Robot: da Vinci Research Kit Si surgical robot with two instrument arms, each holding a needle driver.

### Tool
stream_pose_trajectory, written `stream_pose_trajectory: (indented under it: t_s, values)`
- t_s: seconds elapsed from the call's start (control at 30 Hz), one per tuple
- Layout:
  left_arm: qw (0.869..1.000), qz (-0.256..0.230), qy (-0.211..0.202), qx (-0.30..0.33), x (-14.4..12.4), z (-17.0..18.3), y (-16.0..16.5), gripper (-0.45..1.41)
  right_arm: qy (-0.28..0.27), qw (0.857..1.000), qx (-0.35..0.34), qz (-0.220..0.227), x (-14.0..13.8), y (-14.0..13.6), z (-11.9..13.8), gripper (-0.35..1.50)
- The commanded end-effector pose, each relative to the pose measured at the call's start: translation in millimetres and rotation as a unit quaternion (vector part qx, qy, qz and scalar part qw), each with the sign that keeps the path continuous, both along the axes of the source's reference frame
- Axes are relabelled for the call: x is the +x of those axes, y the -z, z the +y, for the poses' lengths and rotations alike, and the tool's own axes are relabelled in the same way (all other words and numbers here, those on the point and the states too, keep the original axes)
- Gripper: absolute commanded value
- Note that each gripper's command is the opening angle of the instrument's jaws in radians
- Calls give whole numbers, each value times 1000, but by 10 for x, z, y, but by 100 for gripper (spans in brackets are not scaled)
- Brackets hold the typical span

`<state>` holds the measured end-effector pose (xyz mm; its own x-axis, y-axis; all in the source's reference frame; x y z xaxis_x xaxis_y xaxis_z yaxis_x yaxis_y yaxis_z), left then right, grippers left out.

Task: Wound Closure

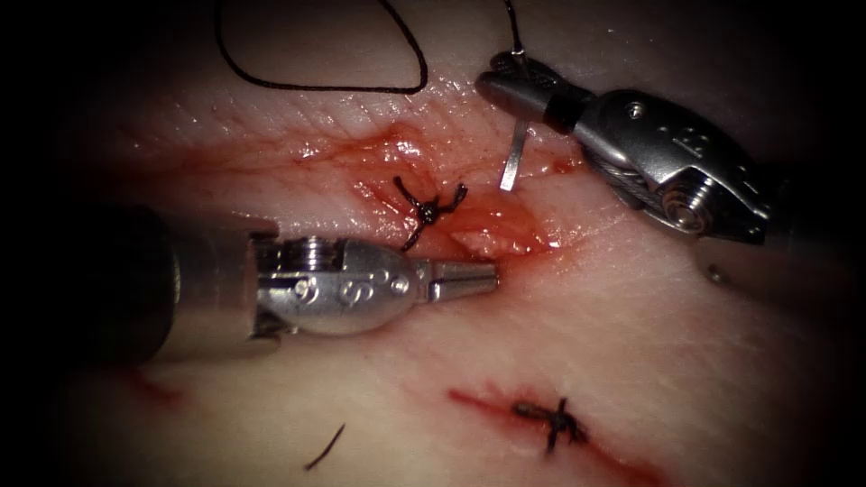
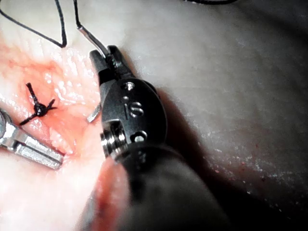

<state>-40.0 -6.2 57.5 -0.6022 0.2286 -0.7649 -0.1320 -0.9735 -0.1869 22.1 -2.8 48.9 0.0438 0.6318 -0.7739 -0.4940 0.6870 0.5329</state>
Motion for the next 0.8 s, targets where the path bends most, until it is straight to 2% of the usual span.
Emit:
stream_pose_trajectory:
  t_s: [0.03, 0.27, 0.43, 0.8]
  values:
    - [1000, -1, -1, 0, -6, 0, -6, -45, -4, 1000, 20, 12, 11, -2, 1, -35]
    - [1000, 0, -1, -1, -3, 2, -8, -45, -8, 990, 130, 56, 14, 1, -2, -35]
    - [1000, 1, 0, -1, -3, 2, -8, -45, 18, 973, 211, 89, 24, 4, -9, -35]
    - [1000, 1, 0, -1, -3, 3, -8, -45, 30, 955, 274, 108, 25, 12, -28, -35]
